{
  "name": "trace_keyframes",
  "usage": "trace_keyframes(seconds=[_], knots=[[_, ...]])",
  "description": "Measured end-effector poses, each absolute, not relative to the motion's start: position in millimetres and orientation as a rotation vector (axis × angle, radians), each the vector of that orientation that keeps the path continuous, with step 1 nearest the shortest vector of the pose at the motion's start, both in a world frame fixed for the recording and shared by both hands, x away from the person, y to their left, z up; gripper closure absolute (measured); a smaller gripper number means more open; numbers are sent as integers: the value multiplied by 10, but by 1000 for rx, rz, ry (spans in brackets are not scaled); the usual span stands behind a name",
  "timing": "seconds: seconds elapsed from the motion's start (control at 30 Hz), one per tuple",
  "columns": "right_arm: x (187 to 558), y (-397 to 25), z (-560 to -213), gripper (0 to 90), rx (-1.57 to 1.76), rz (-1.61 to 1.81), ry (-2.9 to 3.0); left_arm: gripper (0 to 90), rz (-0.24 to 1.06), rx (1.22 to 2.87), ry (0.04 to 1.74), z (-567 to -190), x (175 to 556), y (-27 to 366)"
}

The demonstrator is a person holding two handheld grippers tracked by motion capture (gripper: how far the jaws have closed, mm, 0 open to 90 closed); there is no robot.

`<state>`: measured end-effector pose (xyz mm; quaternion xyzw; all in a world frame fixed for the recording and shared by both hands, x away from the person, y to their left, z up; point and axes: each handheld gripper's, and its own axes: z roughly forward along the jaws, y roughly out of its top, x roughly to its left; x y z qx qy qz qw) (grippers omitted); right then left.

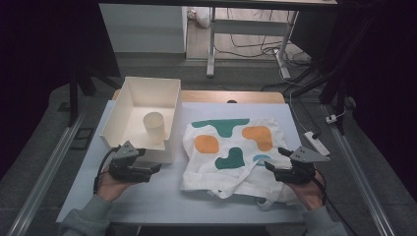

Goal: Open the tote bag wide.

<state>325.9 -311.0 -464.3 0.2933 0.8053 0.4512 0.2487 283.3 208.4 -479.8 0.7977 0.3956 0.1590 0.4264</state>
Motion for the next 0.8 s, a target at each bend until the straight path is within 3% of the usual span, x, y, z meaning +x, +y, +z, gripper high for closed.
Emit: trace_keyframes(seconds=[0.8], knots=[[3396,-3031,-4669,270,762,1224,2197,184,433,1978,997,-4739,2776,2132]])
